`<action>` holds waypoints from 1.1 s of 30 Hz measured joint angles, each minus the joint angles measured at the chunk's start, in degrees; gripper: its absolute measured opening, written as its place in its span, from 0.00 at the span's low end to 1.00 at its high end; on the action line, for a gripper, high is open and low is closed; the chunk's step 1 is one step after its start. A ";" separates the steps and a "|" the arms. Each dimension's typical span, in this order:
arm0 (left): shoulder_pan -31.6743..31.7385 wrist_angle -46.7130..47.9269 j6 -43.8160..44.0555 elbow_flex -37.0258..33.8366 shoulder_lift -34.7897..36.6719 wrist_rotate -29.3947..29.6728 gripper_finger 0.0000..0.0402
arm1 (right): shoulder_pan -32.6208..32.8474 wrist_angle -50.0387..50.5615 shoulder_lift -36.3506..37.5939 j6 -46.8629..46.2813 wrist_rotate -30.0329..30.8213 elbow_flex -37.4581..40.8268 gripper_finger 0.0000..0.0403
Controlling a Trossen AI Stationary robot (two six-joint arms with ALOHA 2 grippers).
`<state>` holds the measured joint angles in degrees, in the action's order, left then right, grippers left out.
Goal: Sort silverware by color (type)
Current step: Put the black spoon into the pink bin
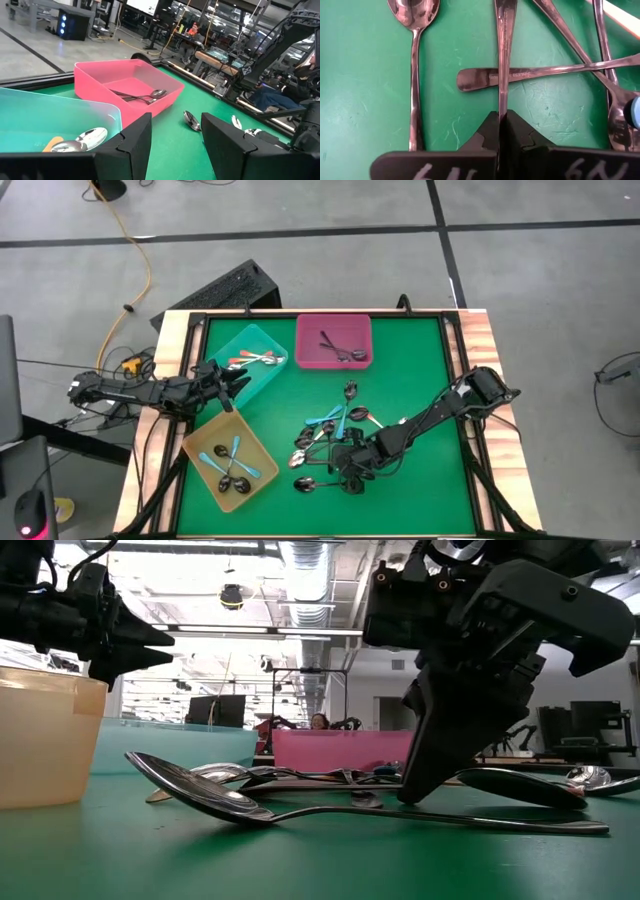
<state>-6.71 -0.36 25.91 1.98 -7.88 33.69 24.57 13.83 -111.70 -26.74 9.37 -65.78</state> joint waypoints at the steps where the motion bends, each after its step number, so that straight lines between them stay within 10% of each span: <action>1: 0.00 0.00 0.02 0.00 0.00 0.00 0.39 | -0.01 -0.01 0.00 0.51 0.00 0.00 0.05; 13: 0.01 -0.02 0.22 0.00 0.02 -0.07 0.39 | -1.81 2.07 2.19 8.69 -0.34 0.20 0.05; 20: 0.00 -1.26 1.60 0.00 0.04 -0.02 0.39 | -8.83 10.84 16.04 15.84 2.73 0.05 0.04; 33: 0.00 -1.59 1.36 0.00 0.04 1.21 0.39 | -29.88 -15.20 23.38 35.95 13.29 -0.03 0.04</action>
<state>-6.71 -1.95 27.27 1.98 -7.84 34.90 -5.31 -1.36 -88.32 9.21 22.66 -65.81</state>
